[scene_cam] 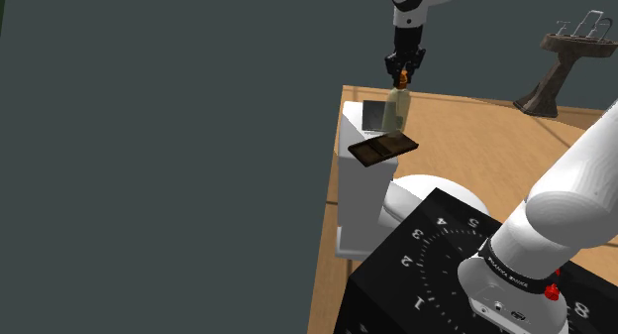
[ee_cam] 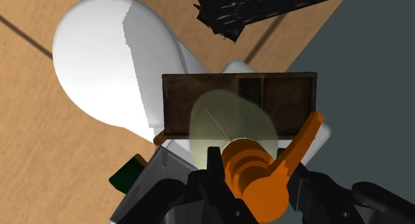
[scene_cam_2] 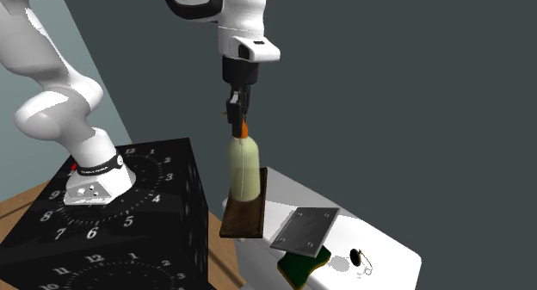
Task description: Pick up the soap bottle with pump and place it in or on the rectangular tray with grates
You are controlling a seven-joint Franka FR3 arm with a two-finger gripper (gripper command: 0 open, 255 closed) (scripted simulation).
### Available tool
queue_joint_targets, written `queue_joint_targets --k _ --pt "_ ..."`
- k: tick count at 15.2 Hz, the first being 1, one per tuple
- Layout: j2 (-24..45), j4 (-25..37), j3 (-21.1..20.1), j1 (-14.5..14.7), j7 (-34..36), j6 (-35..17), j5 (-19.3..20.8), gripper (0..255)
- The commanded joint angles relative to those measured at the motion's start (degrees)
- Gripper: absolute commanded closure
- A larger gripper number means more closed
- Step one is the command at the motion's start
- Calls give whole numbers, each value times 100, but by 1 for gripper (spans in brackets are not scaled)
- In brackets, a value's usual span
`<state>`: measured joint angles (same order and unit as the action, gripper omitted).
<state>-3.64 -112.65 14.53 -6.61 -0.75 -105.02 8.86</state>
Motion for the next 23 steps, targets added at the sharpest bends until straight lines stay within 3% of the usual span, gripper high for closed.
queue_joint_targets --k 1,5,12,13,18,23 --pt "27 -123 3 -2 16 -153 0 255" --pt "92 -353 13 -9 40 -445 0 255" --pt "92 -353 13 -9 40 -445 0 255" --pt "91 -353 13 -9 41 -445 0 0" --pt "91 -353 13 -9 41 -445 0 0" --pt "30 304 -41 38 30 278 -26 0"
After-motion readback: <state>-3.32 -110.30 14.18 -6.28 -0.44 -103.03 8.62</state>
